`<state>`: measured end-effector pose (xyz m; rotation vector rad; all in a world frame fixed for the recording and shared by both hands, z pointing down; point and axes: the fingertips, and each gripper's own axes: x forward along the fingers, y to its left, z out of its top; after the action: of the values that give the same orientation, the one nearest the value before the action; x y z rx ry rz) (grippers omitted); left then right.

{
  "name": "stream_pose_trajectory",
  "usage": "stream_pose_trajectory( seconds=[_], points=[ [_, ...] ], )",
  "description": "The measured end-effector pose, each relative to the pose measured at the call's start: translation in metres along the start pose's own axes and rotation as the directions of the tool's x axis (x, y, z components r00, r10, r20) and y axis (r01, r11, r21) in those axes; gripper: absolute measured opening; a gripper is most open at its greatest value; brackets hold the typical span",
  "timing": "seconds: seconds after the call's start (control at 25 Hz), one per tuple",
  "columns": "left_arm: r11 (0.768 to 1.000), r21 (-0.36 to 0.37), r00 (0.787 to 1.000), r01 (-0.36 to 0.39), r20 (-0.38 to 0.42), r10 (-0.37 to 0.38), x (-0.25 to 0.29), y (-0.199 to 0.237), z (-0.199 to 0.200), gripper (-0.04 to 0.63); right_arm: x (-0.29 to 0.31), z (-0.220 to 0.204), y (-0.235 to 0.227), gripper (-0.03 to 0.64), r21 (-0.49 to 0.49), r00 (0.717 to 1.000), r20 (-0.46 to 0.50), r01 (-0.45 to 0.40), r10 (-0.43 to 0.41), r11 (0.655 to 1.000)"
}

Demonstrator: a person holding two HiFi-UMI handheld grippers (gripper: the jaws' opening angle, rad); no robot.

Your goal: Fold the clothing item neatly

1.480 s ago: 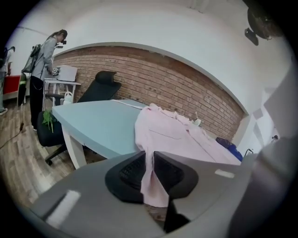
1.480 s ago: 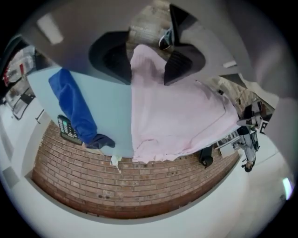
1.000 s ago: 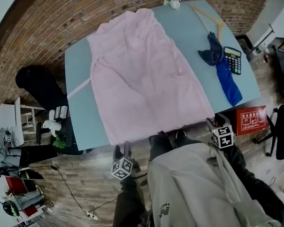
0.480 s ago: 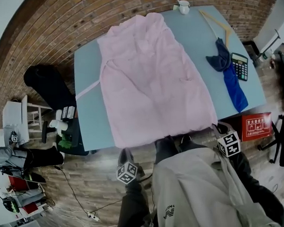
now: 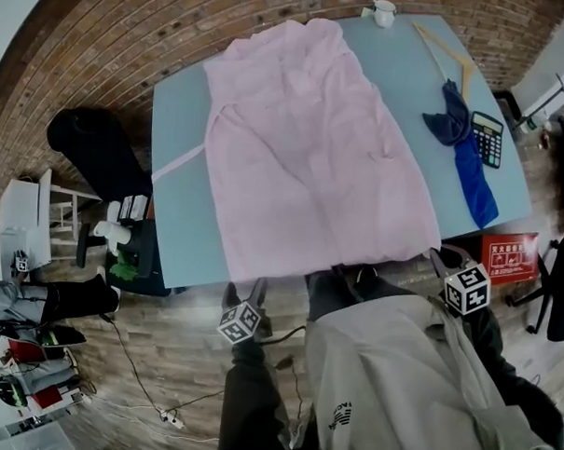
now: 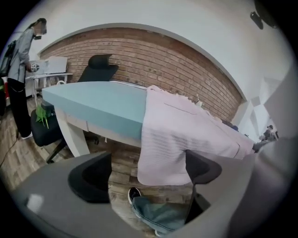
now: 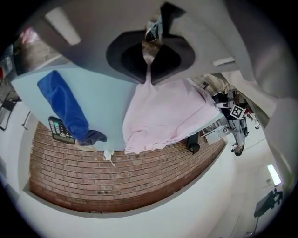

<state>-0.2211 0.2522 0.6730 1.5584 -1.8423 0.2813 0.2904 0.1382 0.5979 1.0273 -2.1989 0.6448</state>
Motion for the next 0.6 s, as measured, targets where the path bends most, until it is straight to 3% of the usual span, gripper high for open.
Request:
stream_pose_trajectory(
  seconds=[0.04,0.08,0.16,0.2,0.44,0.6],
  points=[
    [1.000,0.022,1.000,0.014,-0.005,-0.013,0.002,-0.003,0.001,0.498,0.001,0.001,0.001,0.026,-0.004,1.000,-0.001,-0.003,0.003,1.000],
    [0.999,0.046,1.000,0.023,-0.007,-0.023,0.003,-0.007,0.003,0.422,0.003,0.002,0.003,0.026,-0.008,1.000,-0.002,-0.005,0.005,1.000],
    [0.996,0.079,0.999,0.046,-0.014,-0.045,0.002,-0.021,0.006,0.133,0.006,0.005,0.007,0.026,-0.019,1.000,-0.005,-0.010,0.010,1.000],
    [0.995,0.080,0.998,0.066,-0.020,-0.064,-0.001,-0.030,0.006,0.035,0.007,0.006,0.010,0.026,-0.024,1.000,-0.009,-0.016,0.015,1.000],
    [0.979,-0.033,0.980,0.200,0.030,-0.199,-0.065,-0.077,0.019,0.028,-0.015,0.030,0.037,0.021,0.044,0.990,-0.010,-0.141,0.142,0.989],
    [0.970,-0.013,0.970,0.241,0.035,-0.241,-0.098,-0.102,0.053,0.028,-0.034,0.050,0.037,0.021,0.079,0.991,0.019,-0.136,0.135,0.988]
  ],
)
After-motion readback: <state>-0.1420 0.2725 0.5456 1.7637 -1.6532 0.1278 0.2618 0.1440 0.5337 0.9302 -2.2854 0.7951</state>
